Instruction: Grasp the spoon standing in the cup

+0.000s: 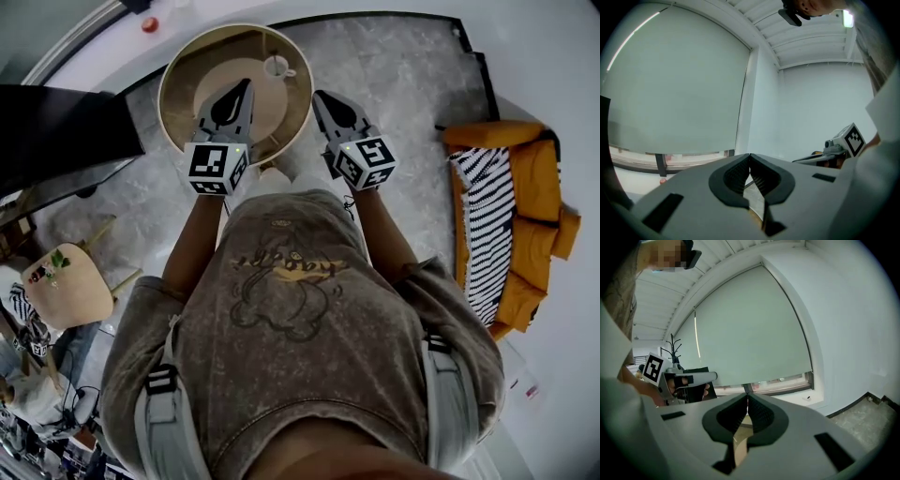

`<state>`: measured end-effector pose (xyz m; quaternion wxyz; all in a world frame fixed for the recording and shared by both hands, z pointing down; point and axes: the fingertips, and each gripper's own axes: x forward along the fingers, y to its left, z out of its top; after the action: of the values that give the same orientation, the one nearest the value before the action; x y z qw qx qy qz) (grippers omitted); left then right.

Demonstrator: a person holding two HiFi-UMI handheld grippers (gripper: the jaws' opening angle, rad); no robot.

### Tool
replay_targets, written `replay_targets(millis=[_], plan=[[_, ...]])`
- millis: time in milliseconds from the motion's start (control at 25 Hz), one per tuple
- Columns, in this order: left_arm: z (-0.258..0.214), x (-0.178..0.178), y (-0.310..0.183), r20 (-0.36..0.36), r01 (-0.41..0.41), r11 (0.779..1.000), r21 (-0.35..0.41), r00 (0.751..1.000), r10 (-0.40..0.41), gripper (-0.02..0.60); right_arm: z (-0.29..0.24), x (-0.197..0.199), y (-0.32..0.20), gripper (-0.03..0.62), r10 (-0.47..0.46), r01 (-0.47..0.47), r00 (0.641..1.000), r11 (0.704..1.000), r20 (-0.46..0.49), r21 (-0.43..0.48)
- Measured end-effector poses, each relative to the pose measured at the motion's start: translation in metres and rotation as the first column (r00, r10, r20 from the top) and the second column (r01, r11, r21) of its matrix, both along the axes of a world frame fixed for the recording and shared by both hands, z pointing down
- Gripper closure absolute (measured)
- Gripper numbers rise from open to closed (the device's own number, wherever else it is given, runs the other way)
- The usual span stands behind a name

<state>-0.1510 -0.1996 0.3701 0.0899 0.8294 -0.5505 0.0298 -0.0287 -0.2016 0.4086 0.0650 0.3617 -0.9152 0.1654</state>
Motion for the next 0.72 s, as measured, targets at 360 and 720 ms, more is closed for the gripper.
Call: replay_targets(millis=[360, 720], plan=[[0.004, 0.000, -0.034, -0.022, -0.011, 1.000, -0.008, 1.000, 0.010, 0.563, -0.001, -0.005, -0.032, 0.574, 0.016, -0.016, 1.000, 1.000, -0.001, 0.006], [0.016, 0.009, -0.058, -0.011, 0.010, 1.000, -0.027, 1.000, -0.010, 0.563, 0.005, -0.001, -0.060, 0.574, -0.001, 0.001, 1.000, 1.000, 0.006, -0.003]])
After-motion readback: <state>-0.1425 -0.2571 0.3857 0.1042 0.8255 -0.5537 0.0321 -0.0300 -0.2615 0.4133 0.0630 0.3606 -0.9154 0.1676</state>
